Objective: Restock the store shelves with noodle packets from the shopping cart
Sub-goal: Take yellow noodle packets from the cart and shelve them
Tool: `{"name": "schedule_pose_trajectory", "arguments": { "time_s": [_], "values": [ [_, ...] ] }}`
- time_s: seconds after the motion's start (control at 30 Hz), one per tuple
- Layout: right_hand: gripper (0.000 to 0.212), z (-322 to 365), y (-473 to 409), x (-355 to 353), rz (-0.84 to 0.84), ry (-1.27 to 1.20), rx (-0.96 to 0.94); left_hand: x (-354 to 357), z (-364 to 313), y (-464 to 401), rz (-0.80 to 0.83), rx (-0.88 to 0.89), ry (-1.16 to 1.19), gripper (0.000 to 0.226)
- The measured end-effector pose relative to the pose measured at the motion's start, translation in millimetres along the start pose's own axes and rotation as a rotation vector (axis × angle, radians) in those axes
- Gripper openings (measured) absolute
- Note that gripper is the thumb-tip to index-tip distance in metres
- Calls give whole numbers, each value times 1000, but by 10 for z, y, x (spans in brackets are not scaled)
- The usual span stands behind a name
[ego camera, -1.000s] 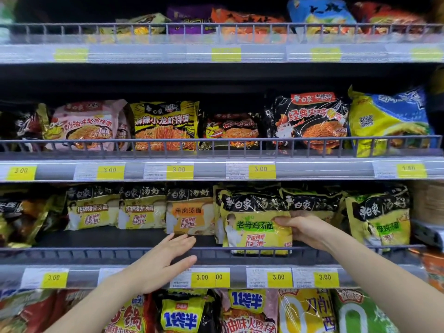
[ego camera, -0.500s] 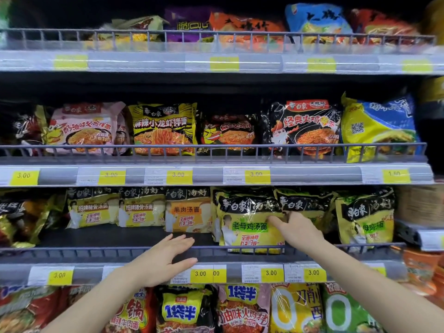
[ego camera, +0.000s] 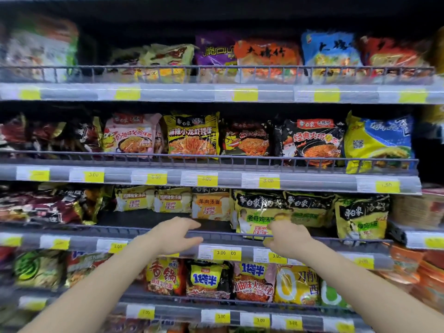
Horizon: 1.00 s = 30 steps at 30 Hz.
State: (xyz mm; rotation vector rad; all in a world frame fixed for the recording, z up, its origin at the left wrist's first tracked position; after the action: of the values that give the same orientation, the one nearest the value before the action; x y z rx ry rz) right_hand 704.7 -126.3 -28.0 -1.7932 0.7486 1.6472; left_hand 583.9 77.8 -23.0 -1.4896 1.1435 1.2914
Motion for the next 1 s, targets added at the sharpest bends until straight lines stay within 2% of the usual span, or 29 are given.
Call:
{"name": "schedule_pose_trajectory", "arguments": {
  "time_s": [0.2, 0.37, 0.5, 0.63, 0.8, 1.0],
  "values": [
    [39, 767, 160, -321, -86, 6, -215, -377, 403, 785, -104, -147, -30, 50],
    [38, 1788, 190, -560, -187, -28, -470, -519, 1034, 1528, -123, -289, -34, 51],
    [38, 2697, 134, -581, -183, -39, -672, -594, 1589, 2132, -133, -440, -68, 68],
    [36, 3664, 56, -649, -157, -30, -857, -704, 2108, 2782, -150, -603, -90, 47],
    [36, 4801, 3, -783, -160, -54, -1054, -838, 2738, 3614, -177, -835, -162, 42],
    [41, 6117, 252, -876, -152, -124, -1290, -874, 3178, 4721, -216, -1096, -211, 40]
  ]
}}
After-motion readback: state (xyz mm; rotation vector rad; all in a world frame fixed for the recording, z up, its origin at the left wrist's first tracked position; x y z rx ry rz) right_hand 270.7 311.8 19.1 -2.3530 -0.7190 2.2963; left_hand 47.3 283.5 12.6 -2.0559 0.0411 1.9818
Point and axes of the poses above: each hand's wrist, its own y-axis away from the middle knuckle, its own x-axis out of the palm, z = x × y, the point moved 8 cm from there along -y, towards the middle knuckle, and after that the axes turned 5 degrees about -x, right-handed, at the moved point
